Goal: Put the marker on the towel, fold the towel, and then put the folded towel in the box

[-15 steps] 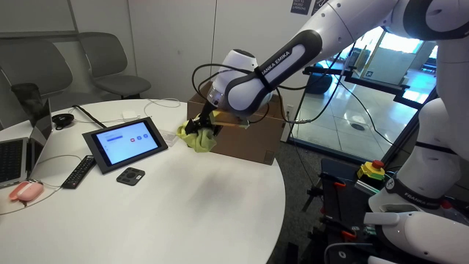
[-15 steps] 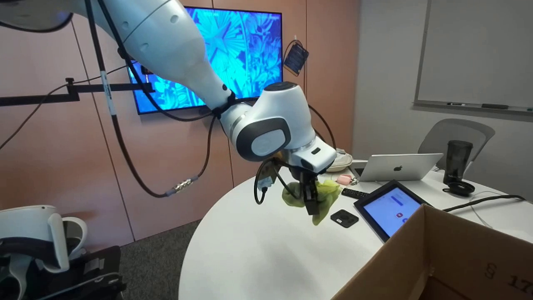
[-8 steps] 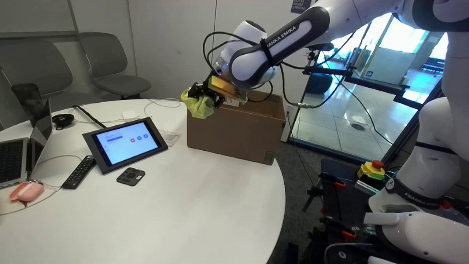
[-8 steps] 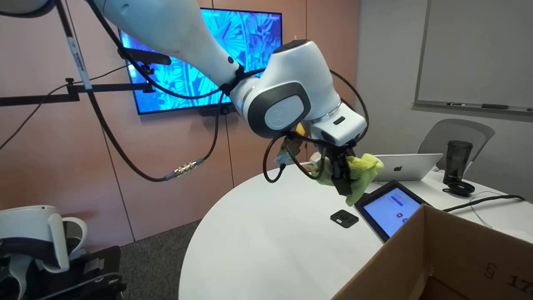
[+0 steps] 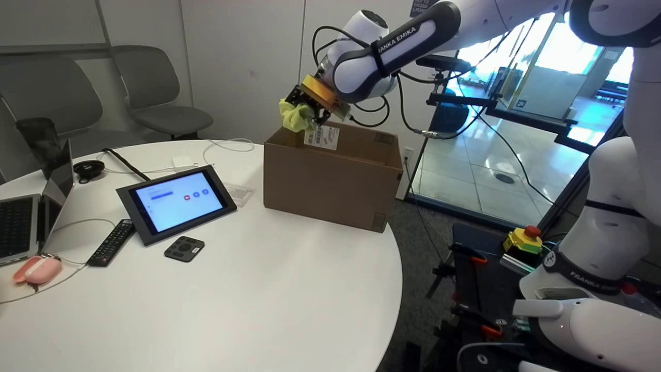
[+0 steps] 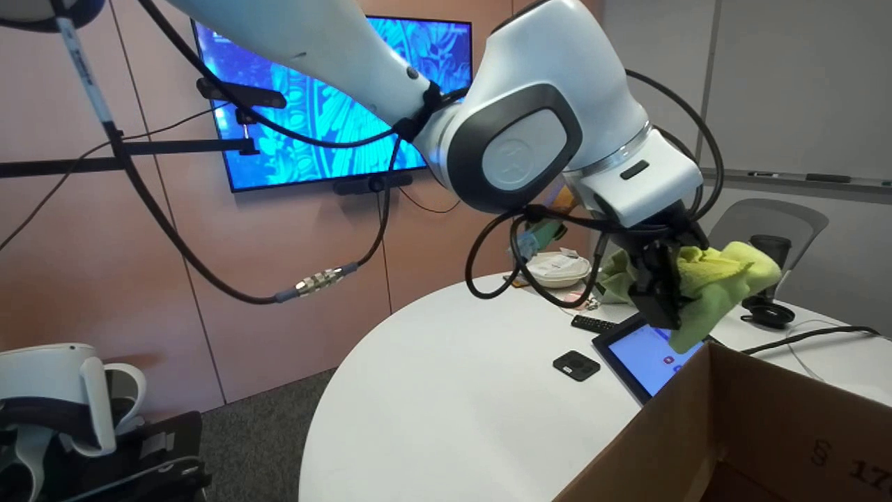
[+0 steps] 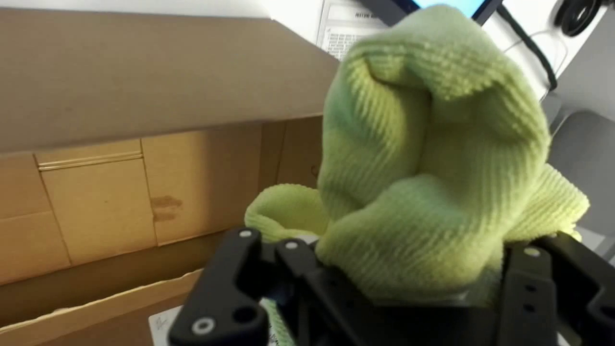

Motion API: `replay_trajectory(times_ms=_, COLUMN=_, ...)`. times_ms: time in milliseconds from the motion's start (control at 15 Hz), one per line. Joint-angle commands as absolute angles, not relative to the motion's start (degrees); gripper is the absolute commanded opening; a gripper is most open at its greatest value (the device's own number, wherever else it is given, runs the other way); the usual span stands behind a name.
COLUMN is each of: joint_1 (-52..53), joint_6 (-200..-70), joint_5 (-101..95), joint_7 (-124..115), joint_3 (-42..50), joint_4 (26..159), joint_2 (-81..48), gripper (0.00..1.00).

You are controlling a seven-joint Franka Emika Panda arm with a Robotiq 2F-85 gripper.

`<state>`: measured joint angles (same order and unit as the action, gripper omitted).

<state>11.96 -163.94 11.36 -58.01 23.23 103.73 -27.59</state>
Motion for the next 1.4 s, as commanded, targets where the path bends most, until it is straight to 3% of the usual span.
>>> replay_trajectory(times_ms=0, joint_1=16.35, joint_6=-163.85, joint_5=8.90, joint_7=-68.46, joint_3=31.67, joint_4=102.86, joint_2=-29.06, gripper=0.04)
replay_trajectory(times_ms=533, joint_1=24.17, joint_6=-157.55, joint_5=6.52, joint_7=-86.64, joint_3=46.61, joint_4=105.97, joint_2=-32.01, gripper=0.04)
replay_trajectory(times_ms=1333, joint_1=12.28, joint_6=-148.98, joint_5=-6.98, joint_7=-104.62, joint_3=37.82, joint_4=103.03, joint_2=-32.71, gripper=0.04)
